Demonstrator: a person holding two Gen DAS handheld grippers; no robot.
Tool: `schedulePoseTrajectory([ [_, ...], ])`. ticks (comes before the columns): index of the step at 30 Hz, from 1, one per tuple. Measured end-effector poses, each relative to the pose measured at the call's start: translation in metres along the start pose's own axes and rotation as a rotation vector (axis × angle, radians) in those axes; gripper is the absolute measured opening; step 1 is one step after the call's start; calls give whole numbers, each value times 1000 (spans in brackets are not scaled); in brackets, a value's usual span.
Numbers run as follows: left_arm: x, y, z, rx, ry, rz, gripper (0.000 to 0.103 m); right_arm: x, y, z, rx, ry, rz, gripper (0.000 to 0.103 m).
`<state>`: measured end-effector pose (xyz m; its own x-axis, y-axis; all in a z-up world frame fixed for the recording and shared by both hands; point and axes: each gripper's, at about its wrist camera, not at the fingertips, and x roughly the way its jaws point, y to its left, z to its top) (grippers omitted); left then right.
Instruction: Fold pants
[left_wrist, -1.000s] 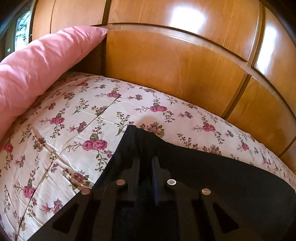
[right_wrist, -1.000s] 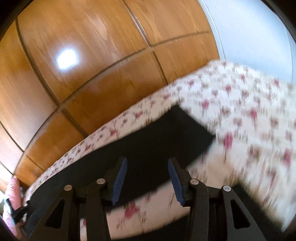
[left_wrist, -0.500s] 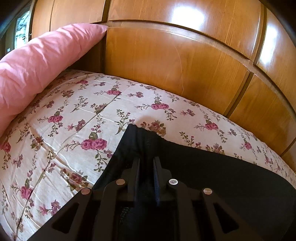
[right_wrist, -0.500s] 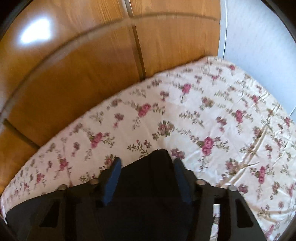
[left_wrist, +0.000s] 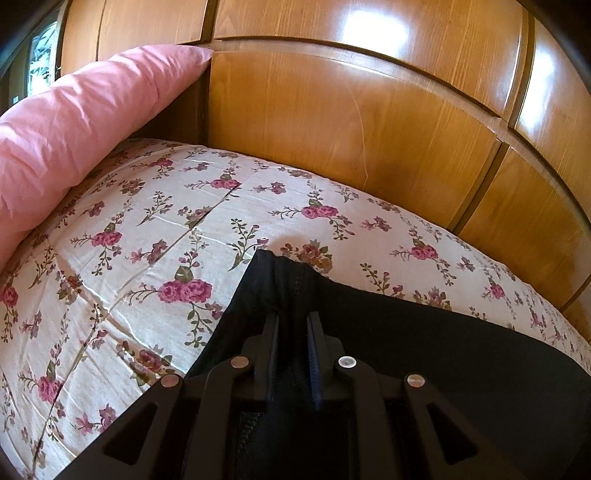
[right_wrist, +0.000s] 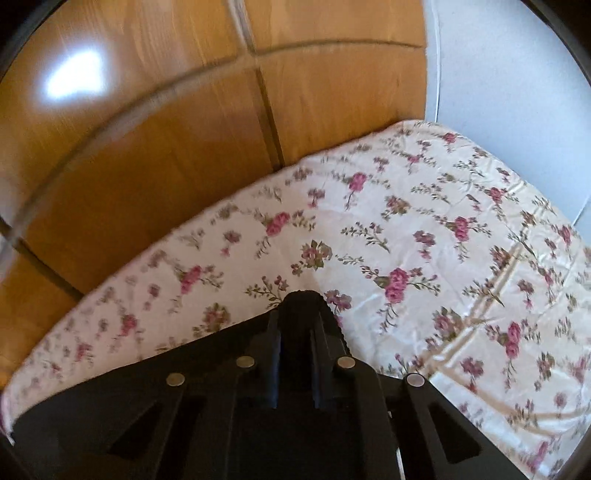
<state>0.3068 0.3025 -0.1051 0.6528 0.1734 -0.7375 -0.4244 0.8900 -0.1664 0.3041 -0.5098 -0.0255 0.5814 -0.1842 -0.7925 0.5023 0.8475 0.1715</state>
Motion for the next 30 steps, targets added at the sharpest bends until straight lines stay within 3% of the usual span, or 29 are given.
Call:
schedulePoseTrajectory([
  [7, -17, -13, 9, 55, 42, 39, 10, -45, -12, -15, 60, -38, 90, 11],
  [10, -54, -8, 11, -7, -72, -39, 10, -57, -21, -21, 111, -45, 134, 11],
  [14, -103, 12, 10, -115, -168, -166, 10, -71, -33, -32, 182, -55, 198, 11],
  [21, -164, 43, -13, -199, -243, -343, 10, -104, -58, -53, 254, -104, 291, 11],
  [30, -229, 98, -66, -349, -334, -504, 10, -156, -108, -88, 272, -178, 315, 11],
])
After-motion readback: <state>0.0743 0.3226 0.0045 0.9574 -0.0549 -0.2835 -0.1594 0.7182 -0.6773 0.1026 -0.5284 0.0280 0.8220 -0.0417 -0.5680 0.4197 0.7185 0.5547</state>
